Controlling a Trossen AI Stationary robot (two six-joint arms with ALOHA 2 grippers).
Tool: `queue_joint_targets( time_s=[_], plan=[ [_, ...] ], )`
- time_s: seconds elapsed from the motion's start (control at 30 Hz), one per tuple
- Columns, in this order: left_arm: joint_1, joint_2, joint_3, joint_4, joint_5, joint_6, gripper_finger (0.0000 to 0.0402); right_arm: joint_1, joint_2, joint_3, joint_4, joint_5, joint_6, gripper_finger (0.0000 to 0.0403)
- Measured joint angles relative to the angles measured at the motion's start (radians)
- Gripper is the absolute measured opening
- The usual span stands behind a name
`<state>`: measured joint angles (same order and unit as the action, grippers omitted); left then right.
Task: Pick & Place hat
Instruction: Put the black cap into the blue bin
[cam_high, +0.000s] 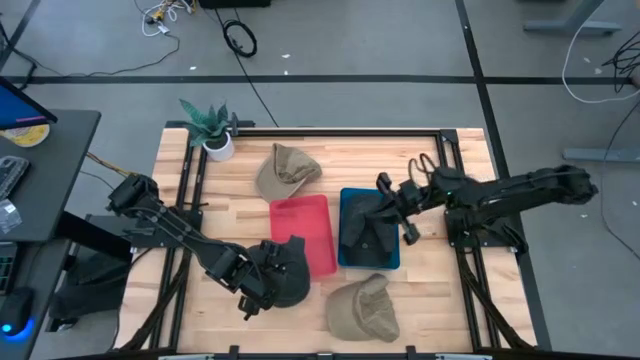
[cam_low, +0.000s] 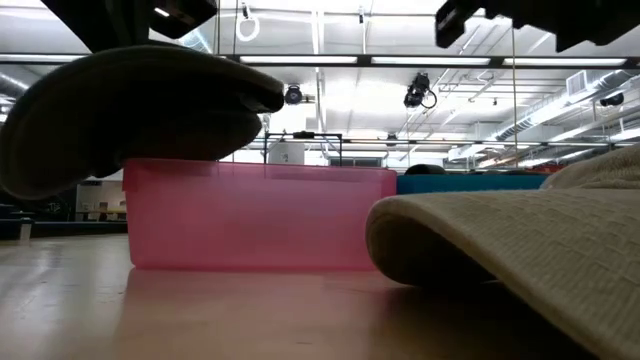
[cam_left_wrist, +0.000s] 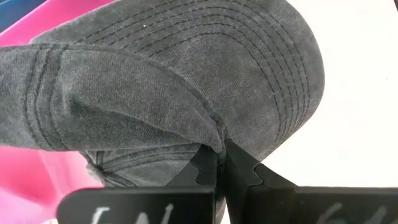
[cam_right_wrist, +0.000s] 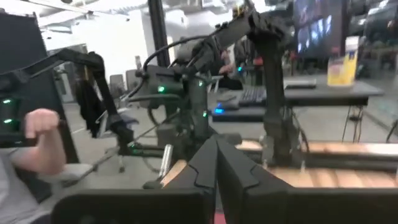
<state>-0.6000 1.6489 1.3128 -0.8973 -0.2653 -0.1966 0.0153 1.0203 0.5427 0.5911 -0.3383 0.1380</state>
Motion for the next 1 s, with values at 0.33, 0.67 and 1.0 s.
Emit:
queue_joint_targets(
  time_s=[0.33, 0.67, 1.0],
  plan=[
    [0.042, -0.001, 0.000, 0.003, 0.016, 0.094, 0.0006, 0.025, 0.177, 0.070, 0.222, 0.042, -0.160, 0.0015],
    [0.094, -0.002, 0.041, -0.009, 0.016, 0.194, 0.0006, 0.055, 0.278, 0.352, -0.270, 0.174, -0.275, 0.0015],
    [0.119, -0.002, 0.042, -0.008, 0.017, 0.317, 0.0007, 0.055, 0.361, 0.381, -0.273, 0.238, -0.343, 0.0097]
  ],
)
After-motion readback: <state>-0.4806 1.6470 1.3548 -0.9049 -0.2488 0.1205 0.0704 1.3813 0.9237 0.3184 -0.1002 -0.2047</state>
